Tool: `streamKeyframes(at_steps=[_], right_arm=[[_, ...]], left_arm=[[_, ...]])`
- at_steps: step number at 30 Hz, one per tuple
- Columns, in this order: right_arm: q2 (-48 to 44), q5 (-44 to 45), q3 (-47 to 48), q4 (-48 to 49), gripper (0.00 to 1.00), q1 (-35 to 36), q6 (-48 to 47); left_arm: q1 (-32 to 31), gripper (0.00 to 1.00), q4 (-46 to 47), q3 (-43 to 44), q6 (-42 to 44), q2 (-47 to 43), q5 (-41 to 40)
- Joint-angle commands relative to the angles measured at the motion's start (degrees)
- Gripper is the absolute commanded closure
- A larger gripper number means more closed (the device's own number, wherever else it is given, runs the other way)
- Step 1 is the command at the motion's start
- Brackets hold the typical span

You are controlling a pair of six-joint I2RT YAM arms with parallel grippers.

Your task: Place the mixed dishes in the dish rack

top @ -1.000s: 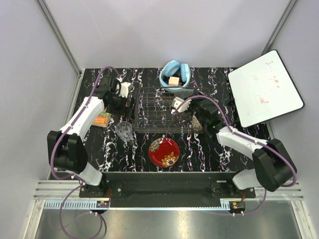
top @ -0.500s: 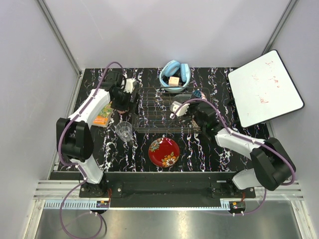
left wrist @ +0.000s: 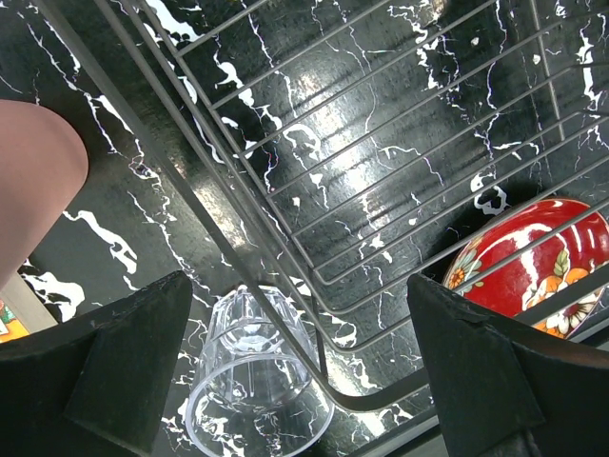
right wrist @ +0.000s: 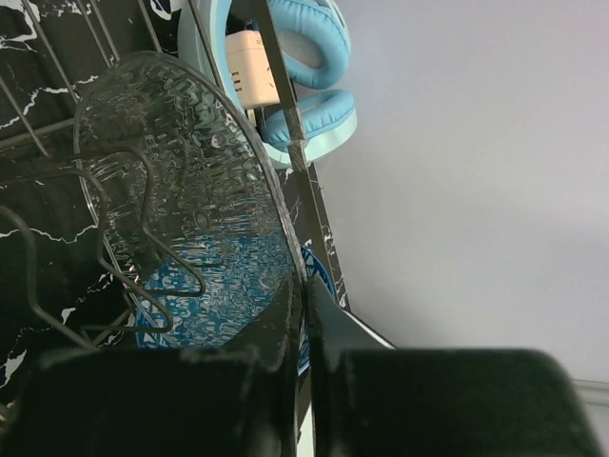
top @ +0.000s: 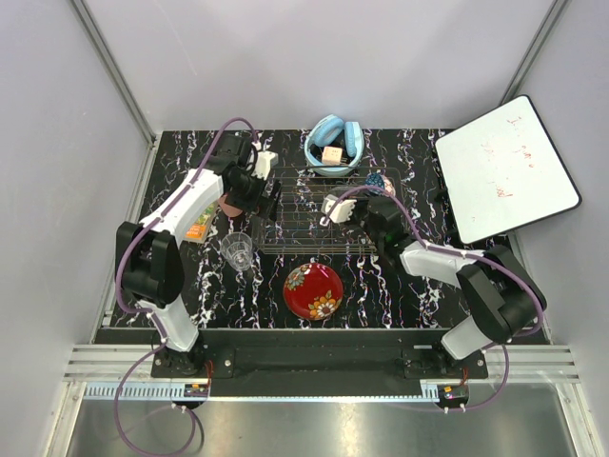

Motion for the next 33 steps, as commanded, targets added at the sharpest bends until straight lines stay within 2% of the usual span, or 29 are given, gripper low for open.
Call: streamKeyframes(at_steps=[1,2,5,8,14,19,20,22,25,28,31,32,33], right_arm=[[1.1,4.3,1.5,6.3,0.85,0.1,4.8],[1.2,5.1,1.5,7.2,0.77,0.1,5.4],[1.3,8.3,1.5,10.2,0.66,0.3,7.6],[0.4,12.0,1.3,11.1,0.52,0.4,9.4],[-6.7,20.0,0.0,7.4,0.48,3.3,15.5],[-16.6,29.5,1.1,-7.1,0.38,8.9,23.4],[-18.2,28.7,1.3,-13.5,0.24,9.4,26.0],[-22.0,28.1,1.0,-17.4,0.01,9.6,32.1],[-24.7,29.0,0.2,-18.9,0.0,10.3,37.0],[-26.0,30.5,4.0,-25.6,0.0,13.3,44.5],[-25.7,25.7,11.1,-42.5,0.0,14.8,60.8],[-25.1,20.3,14.7,-50.4,0.0,14.9,69.9],[-25.0,19.0,15.6,-52.7,0.0,14.8,77.0]], left_arm=[[-0.1,0.01,1.2,2.2,1.3,-0.9,-0.9],[-0.1,0.01,1.1,2.2,1.4,-1.0,-1.1],[-0.1,0.01,0.6,2.3,2.1,-2.3,-1.6],[-0.1,0.01,-0.3,2.2,2.6,-4.1,-1.8],[-0.1,0.01,-2.5,2.4,3.7,-8.2,-3.2],[-0.1,0.01,-4.5,2.8,4.7,-11.2,-5.3],[-0.1,0.01,-4.6,2.7,4.9,-11.7,-5.6],[-0.1,0.01,-4.6,2.4,5.0,-12.6,-6.0],[-0.1,0.01,-5.2,2.1,4.4,-12.9,-5.9],[-0.1,0.01,-5.9,2.0,4.9,-13.5,-6.6],[-0.1,0.01,-6.2,2.0,5.2,-14.5,-7.9],[-0.1,0.01,-6.4,2.0,5.2,-14.9,-8.6],[-0.1,0.01,-6.3,1.8,5.4,-15.3,-9.0]])
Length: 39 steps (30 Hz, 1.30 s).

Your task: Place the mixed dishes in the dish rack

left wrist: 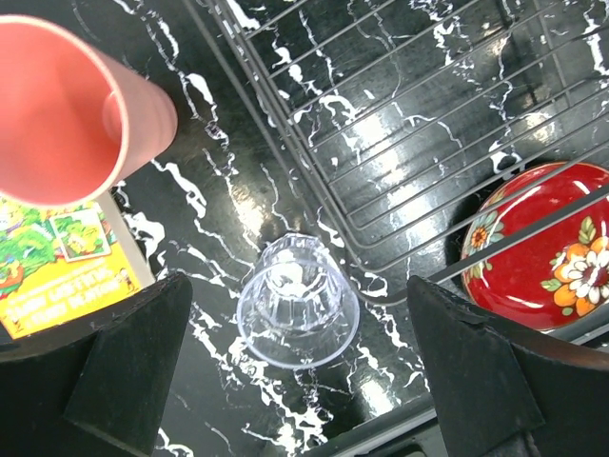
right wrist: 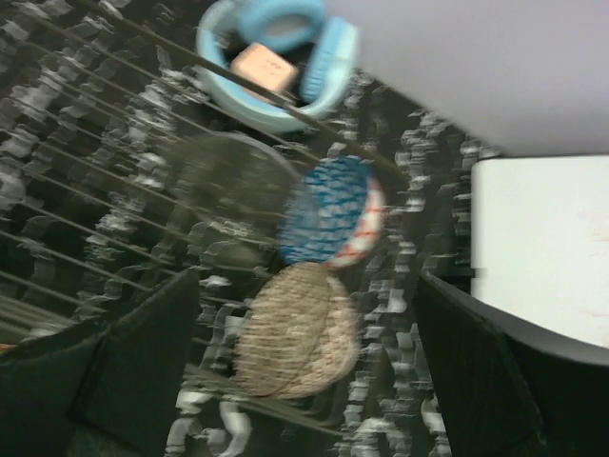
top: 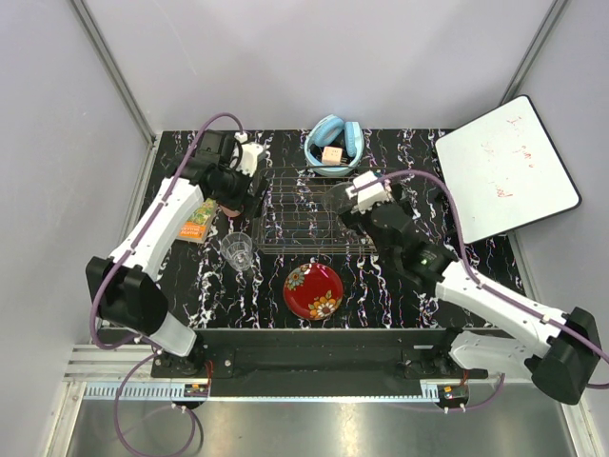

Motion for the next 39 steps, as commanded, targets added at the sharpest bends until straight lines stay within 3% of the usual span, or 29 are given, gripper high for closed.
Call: streamKeyframes(at_steps=[1,3,6,12,19,39], right_arm=[[0.0,-8.1,10.8,-23.1,0.0,0.8,35.2],[-2.7,-15.6,9.3,-26.3,0.0,0.8,44.0],[-9.3,-25.6,1.4,-20.6,0.02,0.8,51.4],[-8.4,-30.1,-5.7,-22.0,0.13,0.8,62.6],[-3.1,-35.5,-13.2,-14.2,0.25,0.9,72.7],[13.4,-35.3,-14.3,-7.5,0.39,2.6,75.8]], left_arm=[[-0.1,0.01,-0.7,1.3,1.3,-4.0,-3.3],[-0.1,0.01,-0.9,1.0,1.3,-5.1,-4.3],[-0.1,0.01,-1.3,0.3,1.4,-6.5,-5.1],[-0.1,0.01,-1.8,0.9,1.0,-8.1,-6.0],[-0.1,0.01,-3.3,3.1,0.7,-8.1,-5.9],[-0.3,0.01,-6.3,6.7,1.9,-8.8,-7.3]])
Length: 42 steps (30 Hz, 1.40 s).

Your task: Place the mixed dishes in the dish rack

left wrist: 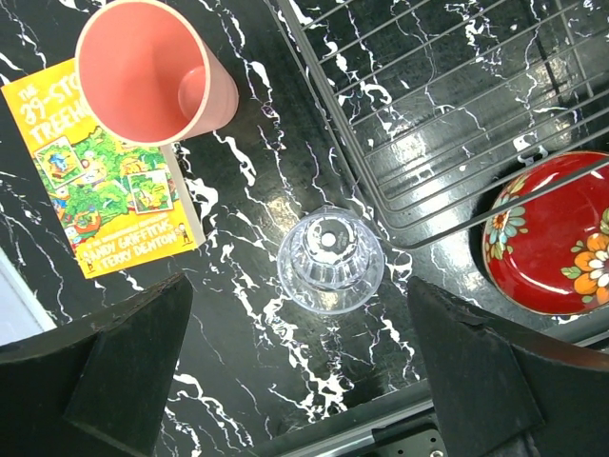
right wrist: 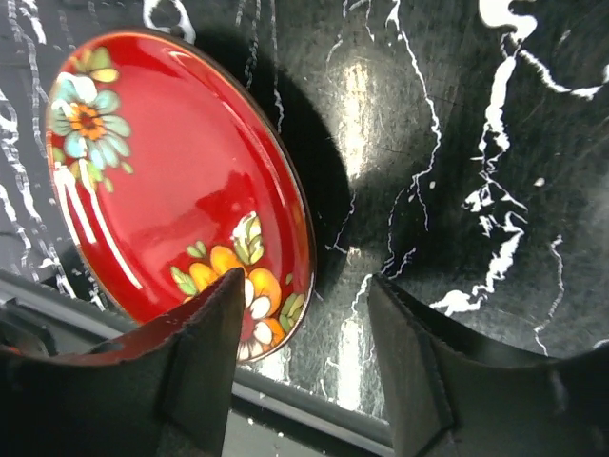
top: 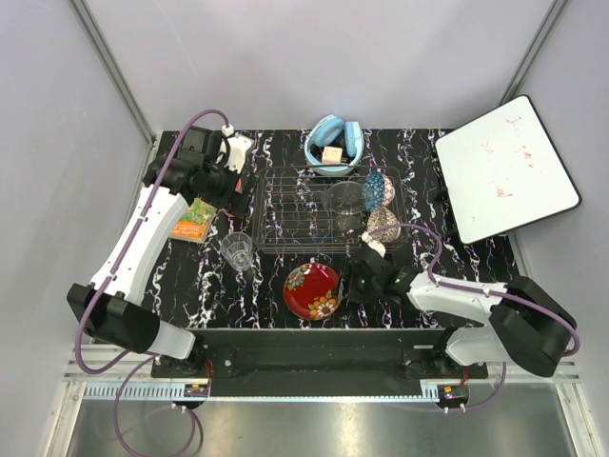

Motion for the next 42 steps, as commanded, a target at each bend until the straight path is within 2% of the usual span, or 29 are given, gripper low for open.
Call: streamKeyframes(at_steps=[1,6,12,16,17,19,26,34,37,42], right_arm=[[2.9,-0.5,2.1,3.4,0.41,0.9,1.5],[5.3,-0.4,2.4,4.2,0.49,1.6,2.4],[5.6,0.7,2.3,4.2,0.63,2.7,3.2],[6.6,2.0,3.0,3.4,0.81,4.4,3.5],[6.4,3.2,3.5,2.7,0.92,5.0,3.7],[5.6,4.7,3.7,1.9,1.0,6.5,3.7],[-2.8,10.9,1.8,1.1,1.0,9.8,2.6],[-10.7,12.0,1.4,1.1,1.0,10.3,-3.7],[-10.9,12.1,3.2,1.1,1.0,10.3,-8.5],[-12.5,15.9,7.8,-0.2,1.0,10.3,-22.7]], left_arm=[[-0.2,0.01,-0.1,3.0,1.4,-2.1,-1.4],[-0.2,0.01,-0.1,2.4,1.8,-2.4,-1.5],[-0.2,0.01,0.2,0.6,2.6,-3.0,-2.1],[-0.2,0.01,0.5,0.1,2.9,-3.2,-2.3],[-0.2,0.01,0.6,0.0,2.9,-3.2,-2.4],[-0.2,0.01,0.7,-0.1,3.2,-3.2,-2.5],[-0.2,0.01,0.7,-0.4,3.4,-3.2,-3.1],[-0.2,0.01,1.2,-0.5,3.0,-2.8,-3.2],[-0.2,0.01,1.3,-0.5,2.7,-2.5,-3.0],[-0.2,0.01,1.5,-0.6,2.7,-2.2,-3.1]])
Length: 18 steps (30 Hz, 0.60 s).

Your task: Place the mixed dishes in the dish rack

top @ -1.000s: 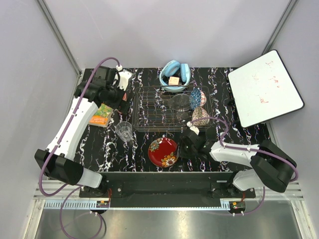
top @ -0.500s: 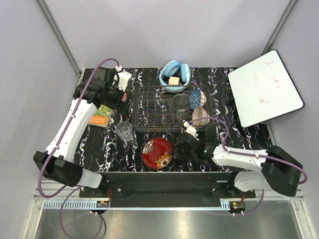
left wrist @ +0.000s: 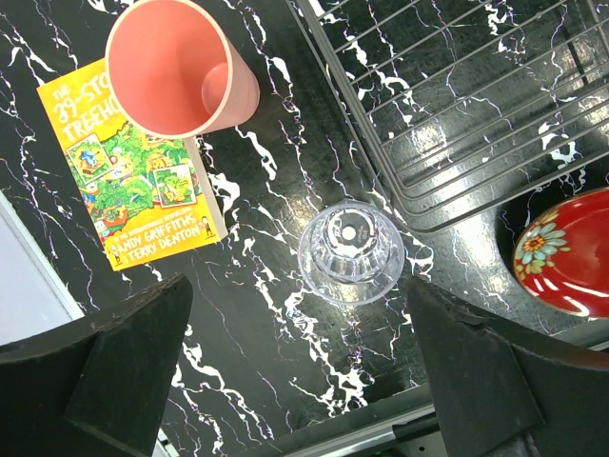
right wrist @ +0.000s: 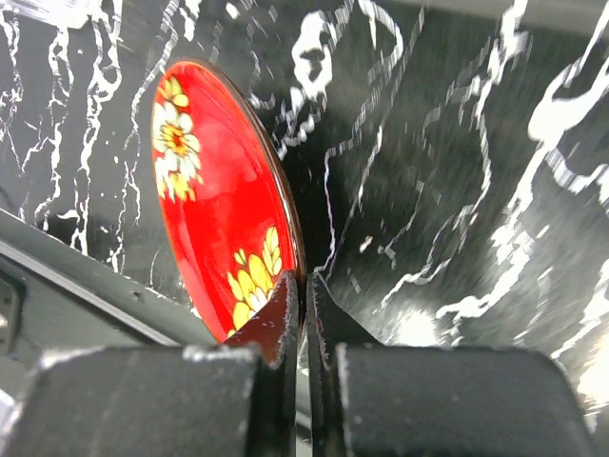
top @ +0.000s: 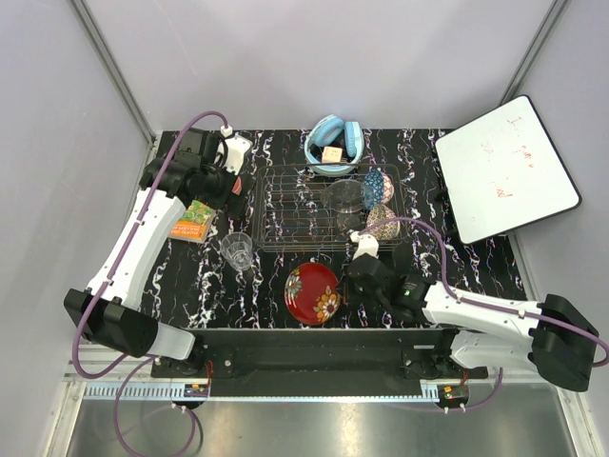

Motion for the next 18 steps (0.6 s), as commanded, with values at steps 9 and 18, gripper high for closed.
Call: streamKeyframes(at_steps=[9,18], right_arm=[[-3.0,8.3,14.2,0.8,1.0,0.3,-30.0],[-3.0,10.7,22.9,-2.7,1.0,0.3,-41.7]], left_arm=[[-0.2,0.01,2.5,-2.0,0.4,-1.9,-1.1],[-0.2,0.01,3.2,-3.1,0.0,-2.4,-1.0]])
